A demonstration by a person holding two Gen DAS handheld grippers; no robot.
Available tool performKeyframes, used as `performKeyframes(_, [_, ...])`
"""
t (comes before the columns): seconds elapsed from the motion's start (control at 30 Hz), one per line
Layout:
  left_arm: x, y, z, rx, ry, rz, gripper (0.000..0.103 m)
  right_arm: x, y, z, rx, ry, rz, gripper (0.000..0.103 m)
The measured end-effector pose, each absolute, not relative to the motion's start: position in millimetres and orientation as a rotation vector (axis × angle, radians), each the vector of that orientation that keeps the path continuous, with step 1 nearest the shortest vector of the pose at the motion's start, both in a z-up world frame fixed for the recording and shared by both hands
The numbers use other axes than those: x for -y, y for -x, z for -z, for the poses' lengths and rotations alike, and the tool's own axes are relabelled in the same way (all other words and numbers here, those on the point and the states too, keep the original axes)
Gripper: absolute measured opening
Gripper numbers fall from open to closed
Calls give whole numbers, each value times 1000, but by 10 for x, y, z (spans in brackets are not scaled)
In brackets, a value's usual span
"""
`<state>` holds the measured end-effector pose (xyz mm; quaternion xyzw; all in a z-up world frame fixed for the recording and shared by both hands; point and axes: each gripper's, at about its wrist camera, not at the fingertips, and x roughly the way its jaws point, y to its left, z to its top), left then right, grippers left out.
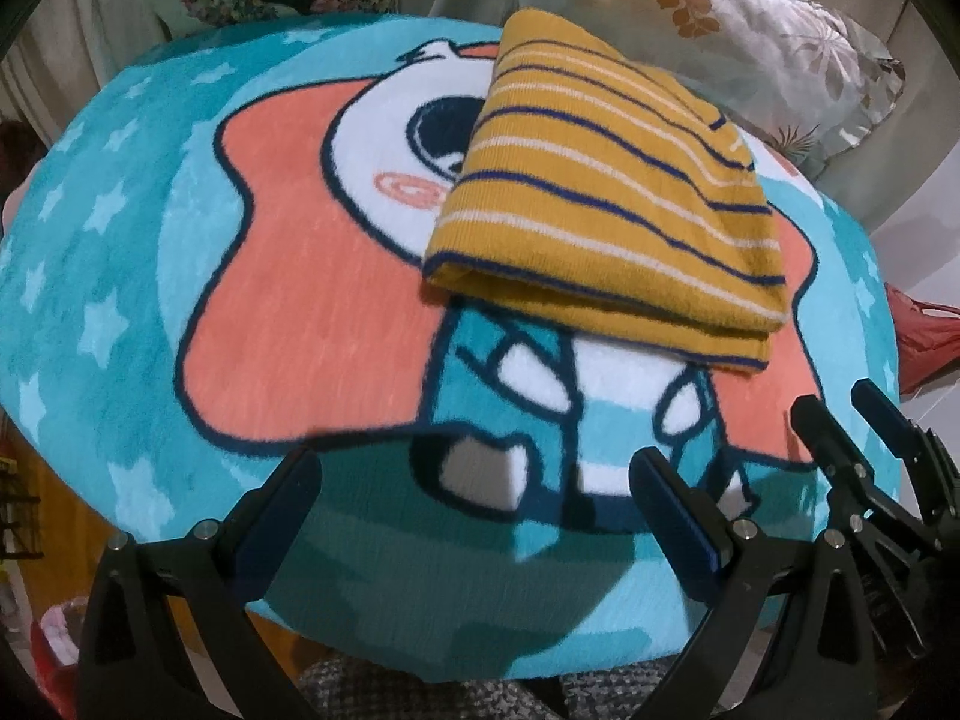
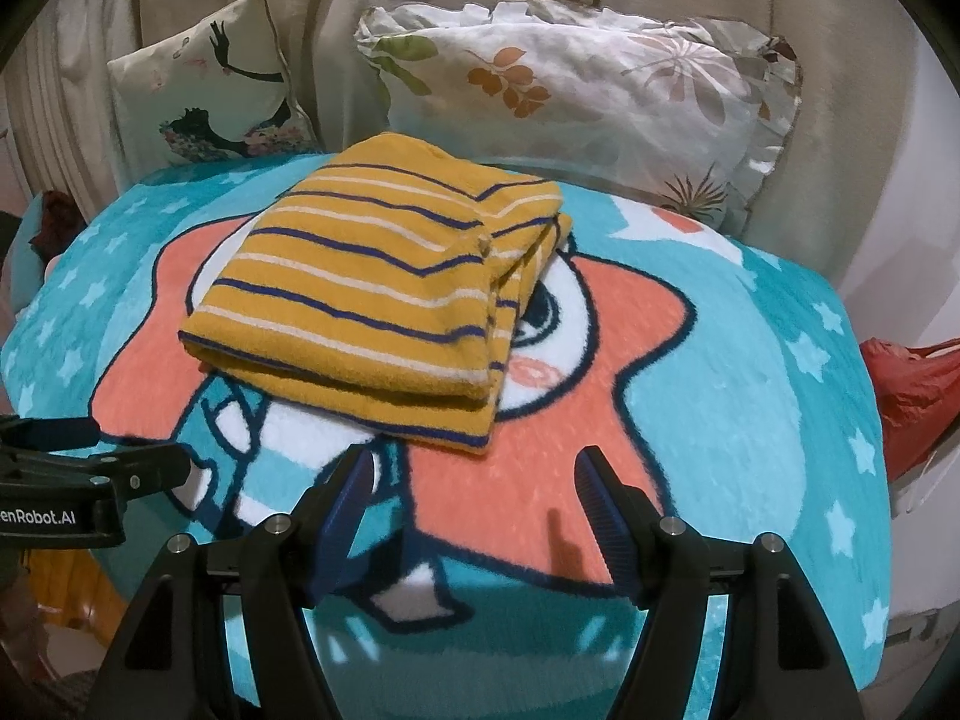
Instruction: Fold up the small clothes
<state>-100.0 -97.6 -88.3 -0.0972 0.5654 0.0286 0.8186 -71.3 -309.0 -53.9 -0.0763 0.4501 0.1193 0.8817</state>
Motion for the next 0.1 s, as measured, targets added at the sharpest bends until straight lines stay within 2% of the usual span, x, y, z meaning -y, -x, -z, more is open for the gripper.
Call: performKeyframes(0.1, [975,956,876,-1201,198,-60,102,3070,683,555,-940,160,-261,74])
